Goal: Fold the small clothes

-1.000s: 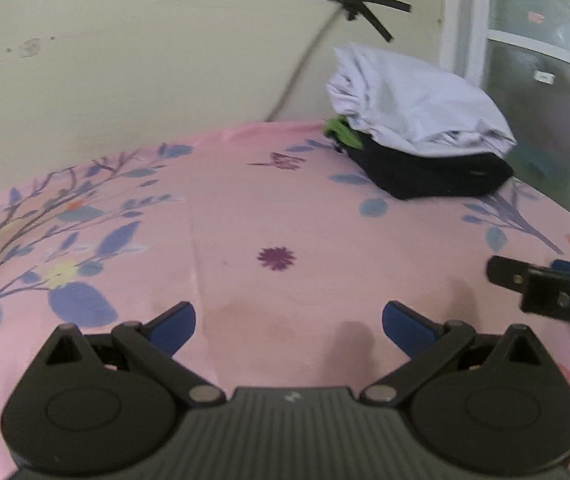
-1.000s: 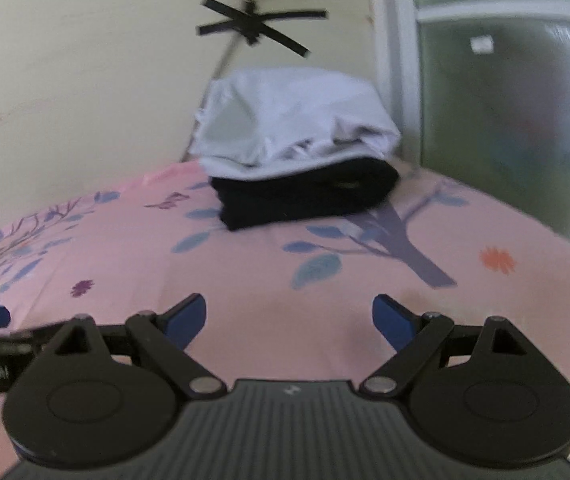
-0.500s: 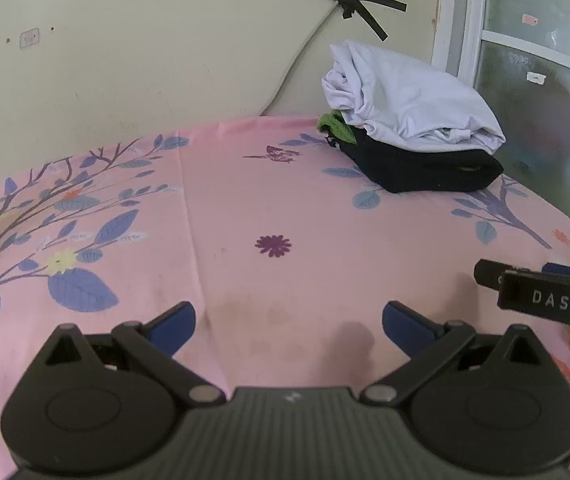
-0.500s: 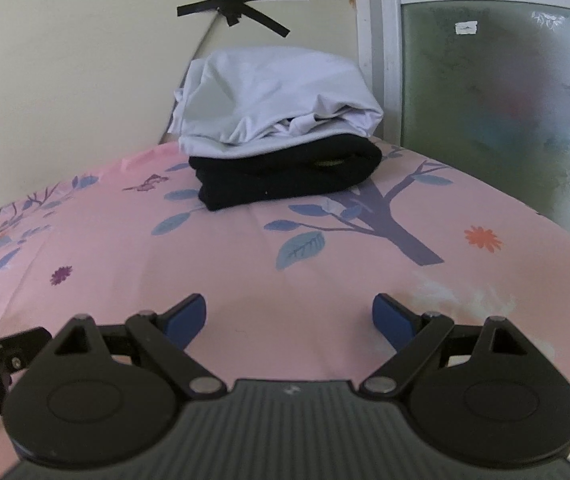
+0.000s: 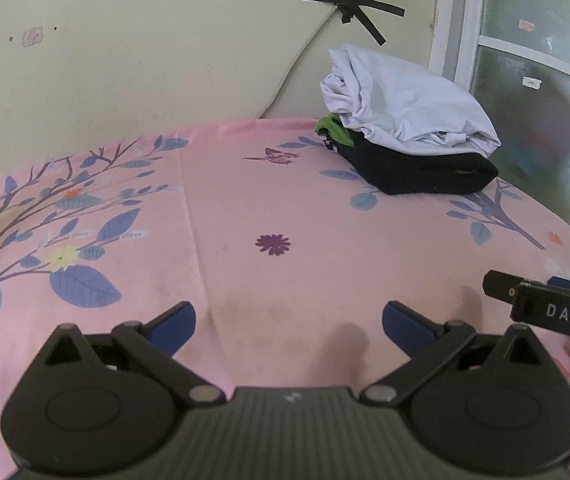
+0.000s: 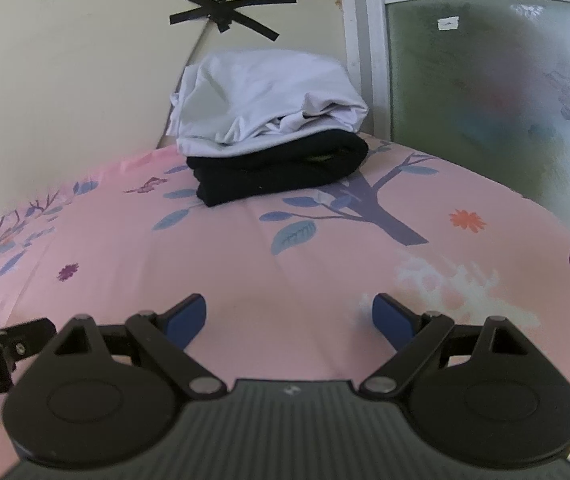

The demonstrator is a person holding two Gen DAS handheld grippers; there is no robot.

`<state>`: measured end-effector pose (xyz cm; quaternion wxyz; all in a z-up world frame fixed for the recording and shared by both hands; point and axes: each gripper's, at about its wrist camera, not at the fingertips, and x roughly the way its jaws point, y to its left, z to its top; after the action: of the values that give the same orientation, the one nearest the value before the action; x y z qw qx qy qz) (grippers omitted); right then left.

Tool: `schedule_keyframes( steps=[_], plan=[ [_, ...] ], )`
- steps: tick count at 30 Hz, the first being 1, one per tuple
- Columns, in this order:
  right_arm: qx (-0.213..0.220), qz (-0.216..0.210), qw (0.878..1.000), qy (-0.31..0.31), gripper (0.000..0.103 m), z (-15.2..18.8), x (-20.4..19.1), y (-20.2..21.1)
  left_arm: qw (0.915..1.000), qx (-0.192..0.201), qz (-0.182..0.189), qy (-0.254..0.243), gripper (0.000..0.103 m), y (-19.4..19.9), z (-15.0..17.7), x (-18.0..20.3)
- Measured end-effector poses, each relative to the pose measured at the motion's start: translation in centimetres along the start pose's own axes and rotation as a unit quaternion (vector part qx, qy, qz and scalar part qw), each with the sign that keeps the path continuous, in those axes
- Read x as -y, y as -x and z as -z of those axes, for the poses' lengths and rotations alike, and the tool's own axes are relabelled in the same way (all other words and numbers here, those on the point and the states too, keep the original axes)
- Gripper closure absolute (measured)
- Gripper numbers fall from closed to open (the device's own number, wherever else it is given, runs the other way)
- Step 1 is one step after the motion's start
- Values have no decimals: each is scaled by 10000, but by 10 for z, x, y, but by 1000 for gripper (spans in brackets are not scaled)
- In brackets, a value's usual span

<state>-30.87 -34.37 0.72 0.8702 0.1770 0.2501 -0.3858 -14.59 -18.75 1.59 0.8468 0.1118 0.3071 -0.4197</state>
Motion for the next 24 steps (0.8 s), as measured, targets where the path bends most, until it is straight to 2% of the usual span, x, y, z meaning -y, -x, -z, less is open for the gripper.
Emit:
schedule_keyframes(
  steps=[11,24],
  plan=[
    [33,-71,9999,-89,19,1,3,2,9996,70,-19,-265,0,2,2,6],
    [38,-73,9999,-99,19,2,3,2,9995,91,-32,-303,0,3,3,8]
  ],
)
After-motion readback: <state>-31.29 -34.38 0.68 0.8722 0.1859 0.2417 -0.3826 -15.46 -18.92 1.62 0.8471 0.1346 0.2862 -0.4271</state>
